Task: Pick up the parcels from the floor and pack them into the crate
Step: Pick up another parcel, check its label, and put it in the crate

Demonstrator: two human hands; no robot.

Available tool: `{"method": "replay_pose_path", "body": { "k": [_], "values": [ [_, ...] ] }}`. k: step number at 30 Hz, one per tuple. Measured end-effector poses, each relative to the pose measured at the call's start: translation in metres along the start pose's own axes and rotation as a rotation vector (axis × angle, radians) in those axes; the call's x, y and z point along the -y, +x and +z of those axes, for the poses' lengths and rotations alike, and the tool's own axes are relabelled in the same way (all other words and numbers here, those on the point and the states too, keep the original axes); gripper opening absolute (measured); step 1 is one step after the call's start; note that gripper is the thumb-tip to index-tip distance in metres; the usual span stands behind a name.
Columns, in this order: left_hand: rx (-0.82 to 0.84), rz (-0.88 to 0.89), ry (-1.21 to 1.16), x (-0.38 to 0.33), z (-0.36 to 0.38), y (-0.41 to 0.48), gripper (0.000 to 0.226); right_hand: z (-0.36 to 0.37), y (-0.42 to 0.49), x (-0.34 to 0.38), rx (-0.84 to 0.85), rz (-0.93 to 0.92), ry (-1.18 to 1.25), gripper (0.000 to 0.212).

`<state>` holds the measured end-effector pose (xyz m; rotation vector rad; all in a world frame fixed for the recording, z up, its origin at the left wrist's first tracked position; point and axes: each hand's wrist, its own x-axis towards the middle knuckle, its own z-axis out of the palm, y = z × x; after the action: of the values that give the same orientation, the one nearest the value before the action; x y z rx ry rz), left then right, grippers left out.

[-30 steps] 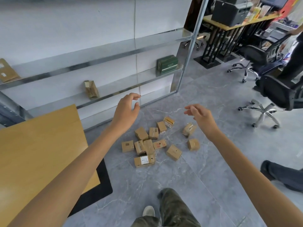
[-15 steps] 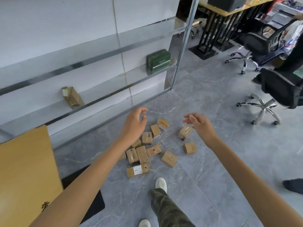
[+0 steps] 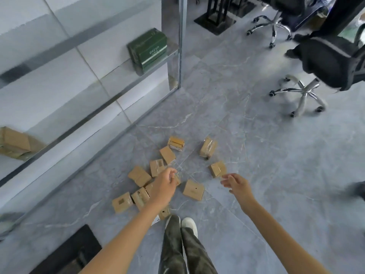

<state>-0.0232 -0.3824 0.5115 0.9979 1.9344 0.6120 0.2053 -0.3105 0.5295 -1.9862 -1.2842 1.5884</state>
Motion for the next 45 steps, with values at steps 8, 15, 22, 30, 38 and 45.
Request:
{"method": "replay_pose_path", "body": {
  "k": [8, 15, 22, 30, 38, 45],
  "values": [
    [0.102, -0.111, 0.129, 0.148, 0.139, 0.138, 0.028, 0.075, 0.157, -0.183, 0.022, 0.296, -0.123, 0.024],
    [0.318, -0.343, 0.017, 0.317, 0.307, 0.263, 0.060, 0.163, 0.321, -0.354, 0.085, 0.450, -0.203, 0.044],
    [0.428, -0.519, -0.030, 0.397, 0.379, 0.286, 0.082, 0.215, 0.386, -0.424, 0.183, 0.514, 0.077, 0.064],
    [0.139, -0.623, -0.338, 0.293, 0.274, 0.248, 0.019, 0.159, 0.317, -0.282, 0.121, 0.362, 0.216, 0.030],
    [-0.161, -0.487, -0.688, 0.037, 0.053, 0.156, 0.051, 0.085, 0.162, -0.018, 0.153, 0.021, 0.323, 0.022],
    [-0.296, -0.217, -0.756, -0.123, -0.129, 0.065, 0.051, 0.046, 0.033, 0.184, 0.244, -0.315, 0.378, 0.024]
  ]
}}
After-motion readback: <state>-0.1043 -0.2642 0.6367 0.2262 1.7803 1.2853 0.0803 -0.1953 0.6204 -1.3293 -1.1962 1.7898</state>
